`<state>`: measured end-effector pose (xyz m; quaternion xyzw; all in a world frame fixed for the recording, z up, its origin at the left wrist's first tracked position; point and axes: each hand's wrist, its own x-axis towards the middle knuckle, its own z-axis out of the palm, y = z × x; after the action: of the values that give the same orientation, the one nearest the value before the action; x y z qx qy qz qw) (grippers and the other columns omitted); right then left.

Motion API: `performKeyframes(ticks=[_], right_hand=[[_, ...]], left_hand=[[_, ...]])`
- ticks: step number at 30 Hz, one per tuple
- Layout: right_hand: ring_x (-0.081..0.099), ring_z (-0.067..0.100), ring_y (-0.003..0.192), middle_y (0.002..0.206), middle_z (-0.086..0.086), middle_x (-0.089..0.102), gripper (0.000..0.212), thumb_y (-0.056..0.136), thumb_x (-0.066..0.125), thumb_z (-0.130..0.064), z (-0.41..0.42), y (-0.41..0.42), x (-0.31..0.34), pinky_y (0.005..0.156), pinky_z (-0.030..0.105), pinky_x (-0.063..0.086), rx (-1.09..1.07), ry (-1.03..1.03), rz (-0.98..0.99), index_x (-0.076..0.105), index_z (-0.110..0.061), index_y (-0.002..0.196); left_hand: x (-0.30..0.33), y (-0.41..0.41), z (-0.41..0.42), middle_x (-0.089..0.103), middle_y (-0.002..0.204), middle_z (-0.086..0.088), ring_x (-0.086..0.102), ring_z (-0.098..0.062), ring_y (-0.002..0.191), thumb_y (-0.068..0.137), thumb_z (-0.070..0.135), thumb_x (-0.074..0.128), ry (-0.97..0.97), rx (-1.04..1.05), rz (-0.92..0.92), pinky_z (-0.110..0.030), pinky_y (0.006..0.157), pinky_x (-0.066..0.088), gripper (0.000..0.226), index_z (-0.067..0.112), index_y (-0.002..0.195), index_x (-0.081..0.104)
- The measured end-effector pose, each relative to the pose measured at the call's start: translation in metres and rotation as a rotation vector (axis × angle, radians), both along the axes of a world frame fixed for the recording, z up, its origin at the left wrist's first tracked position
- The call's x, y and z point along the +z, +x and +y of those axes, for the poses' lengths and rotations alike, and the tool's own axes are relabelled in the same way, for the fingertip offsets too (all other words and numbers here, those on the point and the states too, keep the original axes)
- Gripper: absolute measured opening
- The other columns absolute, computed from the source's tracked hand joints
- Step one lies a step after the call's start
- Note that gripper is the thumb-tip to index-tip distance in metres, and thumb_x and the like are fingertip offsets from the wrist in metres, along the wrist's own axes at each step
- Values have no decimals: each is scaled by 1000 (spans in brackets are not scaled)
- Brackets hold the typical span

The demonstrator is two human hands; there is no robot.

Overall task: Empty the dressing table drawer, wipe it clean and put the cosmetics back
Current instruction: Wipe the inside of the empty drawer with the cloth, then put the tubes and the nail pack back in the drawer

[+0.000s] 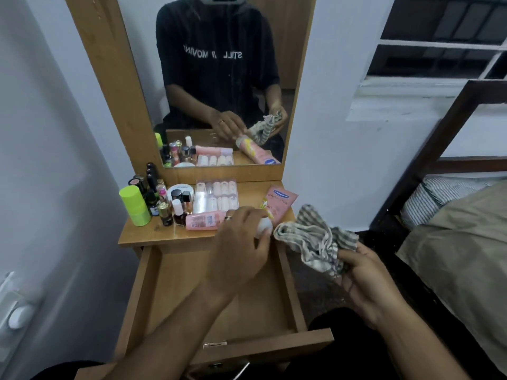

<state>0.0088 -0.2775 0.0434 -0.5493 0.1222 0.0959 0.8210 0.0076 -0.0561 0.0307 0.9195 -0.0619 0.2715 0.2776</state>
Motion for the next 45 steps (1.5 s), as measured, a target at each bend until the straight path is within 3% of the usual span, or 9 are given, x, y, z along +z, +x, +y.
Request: performKeyframes(ticks=[6, 11, 15, 18, 22, 26, 30, 35, 45], right_hand=[[74, 25, 95, 100, 12, 78, 36, 91, 47, 12, 4, 17, 11, 85, 37, 59, -131, -260, -202, 75, -10, 98], [72, 11, 98, 98, -10, 78, 39, 92, 53, 5, 10, 36, 11, 81, 25, 54, -96, -542, -366, 77, -24, 101], [67, 2, 103, 107, -18, 74, 43, 92, 54, 0, 22, 49, 8, 93, 29, 55, -69, -782, -471, 75, -30, 113], [60, 3, 114, 124, -9, 70, 45, 92, 52, 3, 35, 57, 2, 101, 24, 51, -66, -884, -580, 71, -22, 124], [49, 10, 133, 142, 1, 58, 51, 91, 49, 8, 52, 71, -8, 115, 31, 39, -65, -1006, -724, 66, -19, 130], [40, 16, 141, 153, 9, 46, 54, 90, 44, 6, 67, 80, -12, 118, 23, 26, 83, -1097, -752, 60, -15, 138], [38, 25, 142, 154, 10, 44, 55, 90, 39, -12, 73, 91, -25, 121, 38, 28, 301, -1240, -691, 55, -15, 142], [44, 23, 132, 145, 5, 50, 46, 98, 34, -26, 75, 96, -34, 110, 45, 42, 357, -1330, -698, 51, -23, 141], [35, 26, 144, 156, 6, 41, 43, 106, 37, -33, 78, 98, -38, 122, 42, 28, 361, -1403, -707, 44, -26, 148]], left_hand=[[-1, 41, -16, 59, 134, -7, 60, -26, 104, 91, 34, 62, 377, -3, 70, -38, 78, 54, 30, 23, 119, 63], [-5, 49, -16, 64, 115, -11, 62, -25, 84, 88, 29, 66, 345, 91, 49, -34, 65, 55, 29, 17, 114, 69], [-2, 52, -17, 63, 112, -11, 62, -25, 84, 92, 37, 60, 340, 178, 51, -37, 67, 56, 31, 16, 114, 66], [1, 58, -16, 61, 111, -10, 60, -26, 88, 91, 38, 54, 388, 253, 89, -36, 68, 53, 35, 15, 115, 62], [4, 62, -18, 59, 104, -9, 61, -27, 84, 89, 37, 53, 385, 295, 90, -35, 63, 45, 28, 16, 106, 61], [3, 61, -19, 59, 104, -8, 62, -27, 82, 84, 33, 58, 347, 282, 93, -35, 62, 43, 25, 17, 104, 58], [4, 60, -18, 59, 100, -10, 61, -28, 77, 79, 29, 57, 322, 277, 106, -34, 60, 39, 24, 15, 98, 58], [1, 59, -18, 60, 97, -9, 59, -26, 75, 80, 32, 54, 310, 261, 88, -34, 60, 42, 23, 14, 94, 59], [0, 56, -17, 62, 106, -8, 58, -23, 84, 88, 36, 39, 279, 231, 82, -36, 69, 49, 36, 14, 102, 64]])
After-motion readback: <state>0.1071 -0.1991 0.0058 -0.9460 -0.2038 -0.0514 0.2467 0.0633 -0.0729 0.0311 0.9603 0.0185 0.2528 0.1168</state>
